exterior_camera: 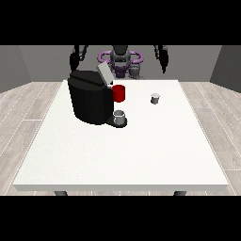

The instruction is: Insert the coffee pod into the coffee machine and close the lid

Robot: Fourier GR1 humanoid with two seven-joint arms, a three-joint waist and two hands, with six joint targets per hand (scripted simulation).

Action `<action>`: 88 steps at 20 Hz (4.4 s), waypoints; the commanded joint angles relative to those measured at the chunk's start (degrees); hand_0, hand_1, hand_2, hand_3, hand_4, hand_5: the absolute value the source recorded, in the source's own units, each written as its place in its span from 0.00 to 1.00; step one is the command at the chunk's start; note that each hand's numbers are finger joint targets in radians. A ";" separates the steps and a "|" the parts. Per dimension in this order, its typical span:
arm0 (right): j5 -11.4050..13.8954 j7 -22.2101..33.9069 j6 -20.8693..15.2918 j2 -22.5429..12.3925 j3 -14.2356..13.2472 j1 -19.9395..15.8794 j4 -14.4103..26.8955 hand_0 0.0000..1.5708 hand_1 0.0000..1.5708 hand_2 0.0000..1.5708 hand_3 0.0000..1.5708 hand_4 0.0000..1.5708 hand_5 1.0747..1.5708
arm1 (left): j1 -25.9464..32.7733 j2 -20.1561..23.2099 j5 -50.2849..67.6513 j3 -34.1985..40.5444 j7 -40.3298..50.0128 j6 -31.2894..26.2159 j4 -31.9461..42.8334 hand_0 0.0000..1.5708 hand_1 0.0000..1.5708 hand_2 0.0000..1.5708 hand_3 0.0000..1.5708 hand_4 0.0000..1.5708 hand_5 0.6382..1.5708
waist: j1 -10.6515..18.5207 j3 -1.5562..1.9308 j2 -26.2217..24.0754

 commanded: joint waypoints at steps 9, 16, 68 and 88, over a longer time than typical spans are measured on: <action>-5.33 -6.30 0.48 4.42 -2.34 -2.46 1.75 0.00 0.00 0.00 0.00 0.18 1.00 | -0.72 5.97 -0.68 -1.09 -5.93 -10.11 4.24 0.00 0.00 0.00 0.00 0.32 1.00 | -1.22 -1.96 1.76; -5.82 -7.94 4.25 2.41 -1.48 -4.20 0.41 0.00 0.00 0.00 0.00 0.23 1.00 | -5.83 14.01 -9.20 1.82 -6.94 -8.68 13.19 0.00 0.00 0.00 0.00 0.00 1.00 | -5.37 -1.97 6.61; -3.50 -11.71 0.22 2.75 -5.33 -15.07 19.59 0.00 0.00 0.00 0.00 0.21 1.00 | -28.08 14.22 -35.89 -4.38 -12.68 -6.48 48.65 0.80 0.80 0.79 0.69 0.07 1.00 | -7.40 -1.94 11.75; -4.46 -13.15 -0.38 2.11 -7.31 -12.65 26.87 0.00 0.00 0.00 0.00 0.18 1.00 | -30.69 9.63 -34.83 -0.65 -17.51 -7.32 48.40 0.91 0.91 0.90 0.83 0.38 1.00 | -3.51 -1.95 4.90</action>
